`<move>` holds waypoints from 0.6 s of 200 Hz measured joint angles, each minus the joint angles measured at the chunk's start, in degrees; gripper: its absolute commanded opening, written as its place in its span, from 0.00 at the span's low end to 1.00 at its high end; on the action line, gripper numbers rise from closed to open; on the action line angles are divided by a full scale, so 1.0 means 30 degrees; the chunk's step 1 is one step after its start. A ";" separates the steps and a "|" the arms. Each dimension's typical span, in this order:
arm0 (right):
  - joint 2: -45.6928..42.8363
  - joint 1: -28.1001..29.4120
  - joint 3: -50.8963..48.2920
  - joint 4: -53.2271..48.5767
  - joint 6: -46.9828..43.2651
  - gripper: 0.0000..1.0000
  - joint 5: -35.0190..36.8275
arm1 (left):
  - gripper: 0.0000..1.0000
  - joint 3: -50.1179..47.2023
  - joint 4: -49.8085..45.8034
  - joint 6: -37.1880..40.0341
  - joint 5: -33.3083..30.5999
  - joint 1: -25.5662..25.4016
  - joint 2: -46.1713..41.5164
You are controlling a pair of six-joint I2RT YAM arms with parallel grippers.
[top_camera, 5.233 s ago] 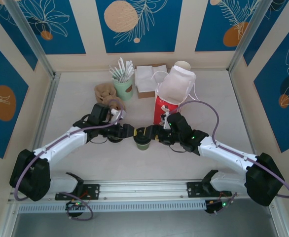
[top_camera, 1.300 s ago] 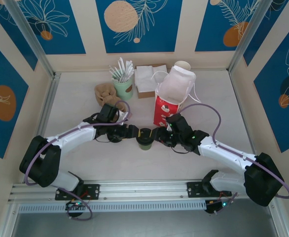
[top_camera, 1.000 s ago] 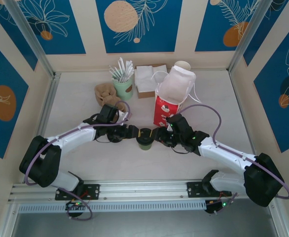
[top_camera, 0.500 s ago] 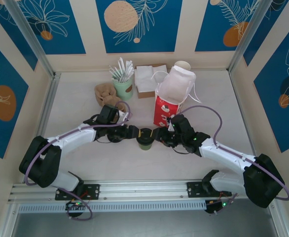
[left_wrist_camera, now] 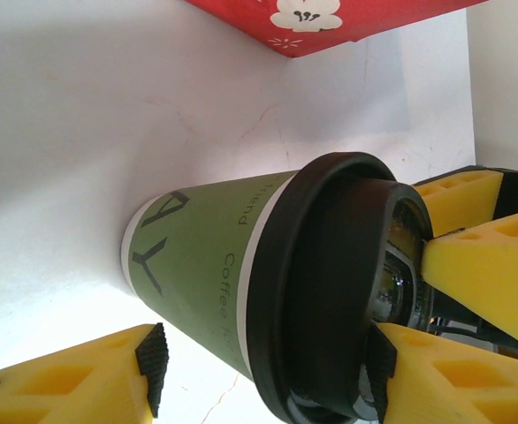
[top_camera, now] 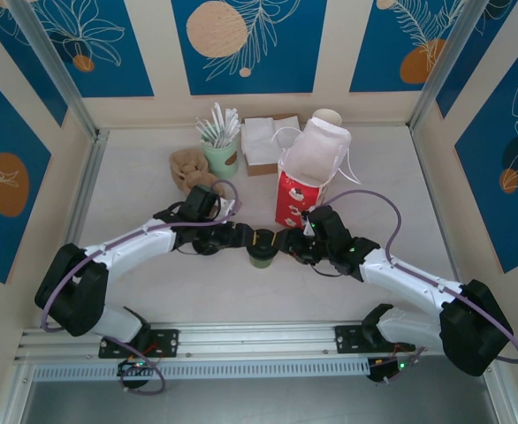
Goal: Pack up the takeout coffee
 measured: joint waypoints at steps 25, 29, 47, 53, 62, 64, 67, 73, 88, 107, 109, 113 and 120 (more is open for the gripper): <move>0.0000 0.0000 0.0080 -0.0153 0.0036 0.48 0.0000 | 0.64 0.0175 -0.0306 -0.0007 -0.0219 -0.0029 0.0000; 0.0007 0.0000 0.0087 -0.0168 0.0036 0.48 0.0000 | 0.64 0.0189 -0.0357 0.0000 -0.0262 -0.0036 0.0000; 0.0036 0.0000 0.0109 -0.0211 0.0036 0.48 -0.0007 | 0.65 0.0219 -0.0444 -0.0073 -0.0335 -0.0058 -0.0007; 0.0051 0.0000 0.0124 -0.0211 0.0036 0.48 -0.0007 | 0.65 0.0219 -0.0481 -0.0102 -0.0335 -0.0058 -0.0015; 0.0109 0.0000 0.0197 -0.0233 0.0036 0.48 -0.0007 | 0.65 0.0219 -0.0532 -0.0146 -0.0342 -0.0058 -0.0036; 0.0131 0.0000 0.0219 -0.0248 0.0036 0.48 -0.0015 | 0.66 0.0219 -0.0554 -0.0146 -0.0357 -0.0058 -0.0051; 0.0182 0.0000 0.0255 -0.0240 0.0036 0.48 -0.0015 | 0.66 0.0219 -0.0576 -0.0153 -0.0386 -0.0058 -0.0080; 0.0291 0.0007 0.0328 -0.0240 0.0036 0.48 -0.0044 | 0.66 0.0219 -0.0648 -0.0153 -0.0437 -0.0058 -0.0131; 0.0583 0.0022 0.0495 -0.0153 0.0036 0.48 -0.0175 | 0.67 0.0284 -0.0947 -0.0153 -0.0590 -0.0058 -0.0350; 0.1013 0.0138 0.0714 0.0015 0.0051 0.47 -0.0372 | 0.67 0.0459 -0.1275 -0.0146 -0.0838 -0.0073 -0.0619; 0.1056 0.0146 0.0736 0.0044 0.0051 0.47 -0.0372 | 0.67 0.0466 -0.1297 -0.0146 -0.0845 -0.0073 -0.0641; 0.1144 0.0175 0.0794 0.0073 0.0051 0.47 -0.0372 | 0.68 0.0503 -0.1355 -0.0146 -0.0882 -0.0073 -0.0707; 0.1268 0.0233 0.0882 0.0087 0.0058 0.47 -0.0364 | 0.68 0.0532 -0.1443 -0.0146 -0.0947 -0.0073 -0.0794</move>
